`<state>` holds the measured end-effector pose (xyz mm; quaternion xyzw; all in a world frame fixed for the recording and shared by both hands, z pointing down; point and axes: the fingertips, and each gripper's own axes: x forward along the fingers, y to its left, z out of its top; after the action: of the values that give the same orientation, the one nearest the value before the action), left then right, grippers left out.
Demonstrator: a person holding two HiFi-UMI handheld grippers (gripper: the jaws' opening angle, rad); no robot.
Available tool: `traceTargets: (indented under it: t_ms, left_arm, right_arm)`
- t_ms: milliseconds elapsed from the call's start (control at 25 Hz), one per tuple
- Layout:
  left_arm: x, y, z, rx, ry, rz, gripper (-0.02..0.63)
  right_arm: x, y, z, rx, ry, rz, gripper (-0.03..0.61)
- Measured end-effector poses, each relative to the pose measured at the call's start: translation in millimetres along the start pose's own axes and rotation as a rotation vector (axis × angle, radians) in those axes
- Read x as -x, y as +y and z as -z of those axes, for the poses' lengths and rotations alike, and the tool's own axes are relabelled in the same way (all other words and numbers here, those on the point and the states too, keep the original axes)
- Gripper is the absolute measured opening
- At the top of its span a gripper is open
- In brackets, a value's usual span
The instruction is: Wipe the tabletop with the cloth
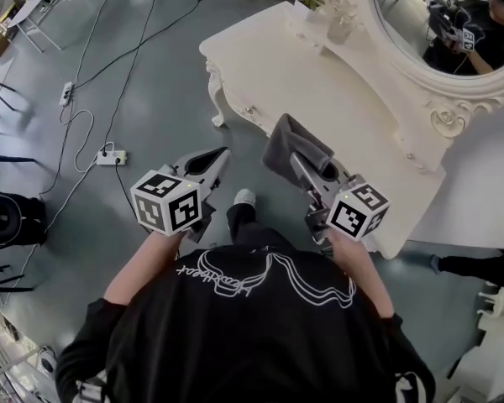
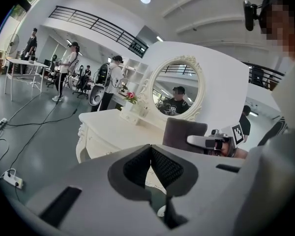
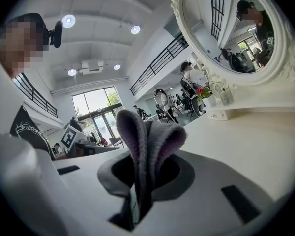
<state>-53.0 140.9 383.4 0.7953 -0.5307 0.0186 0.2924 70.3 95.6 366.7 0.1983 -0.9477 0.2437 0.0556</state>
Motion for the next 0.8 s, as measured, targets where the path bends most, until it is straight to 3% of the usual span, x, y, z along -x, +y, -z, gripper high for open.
traceTargets:
  t_ms: [360, 800]
  left_arm:
    - [-87.3, 72.2, -55.4, -0.017, 0.057, 0.002, 0.005]
    - [-156.3, 128.7, -98.0, -0.034, 0.119, 0.044, 0.005]
  right_arm:
    - [-72.7, -92.0, -34.4, -0.076, -0.001, 0.043, 0.052]
    - [-135.3, -144.1, -73.6, -0.068, 0.011, 0.096, 0.052]
